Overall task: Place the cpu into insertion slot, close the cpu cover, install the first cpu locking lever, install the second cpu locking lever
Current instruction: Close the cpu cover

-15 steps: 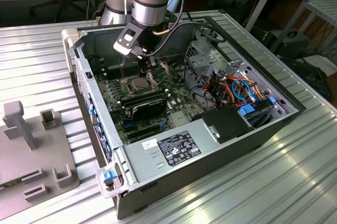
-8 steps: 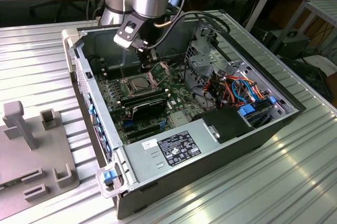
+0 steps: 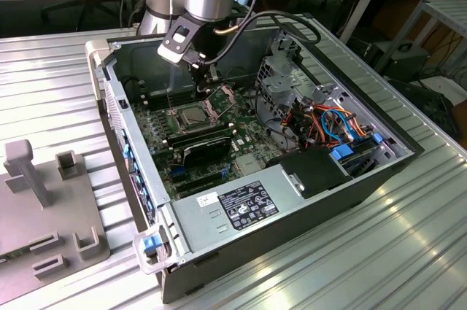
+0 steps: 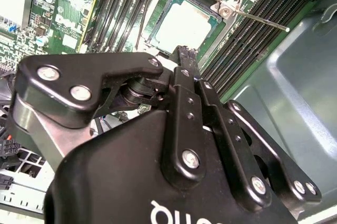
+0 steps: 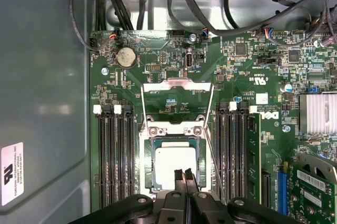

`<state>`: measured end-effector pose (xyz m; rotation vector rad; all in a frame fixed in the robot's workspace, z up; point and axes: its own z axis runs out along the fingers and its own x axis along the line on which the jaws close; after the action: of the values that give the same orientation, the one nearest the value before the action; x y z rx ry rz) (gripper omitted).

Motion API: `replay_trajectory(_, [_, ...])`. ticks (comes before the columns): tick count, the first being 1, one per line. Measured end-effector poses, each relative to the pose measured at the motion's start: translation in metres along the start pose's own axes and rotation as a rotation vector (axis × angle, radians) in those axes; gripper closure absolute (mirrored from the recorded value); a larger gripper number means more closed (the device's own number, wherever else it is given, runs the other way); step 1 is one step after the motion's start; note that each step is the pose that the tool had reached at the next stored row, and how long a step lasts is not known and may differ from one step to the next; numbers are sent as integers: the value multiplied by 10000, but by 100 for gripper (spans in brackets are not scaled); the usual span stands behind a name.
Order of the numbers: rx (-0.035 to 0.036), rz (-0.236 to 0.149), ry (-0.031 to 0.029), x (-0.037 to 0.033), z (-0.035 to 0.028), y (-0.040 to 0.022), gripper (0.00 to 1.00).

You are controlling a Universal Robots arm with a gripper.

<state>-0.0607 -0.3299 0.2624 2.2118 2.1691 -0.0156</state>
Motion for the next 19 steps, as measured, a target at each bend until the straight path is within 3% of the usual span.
replay_trajectory(19, [0,0,0,1,1,59,89])
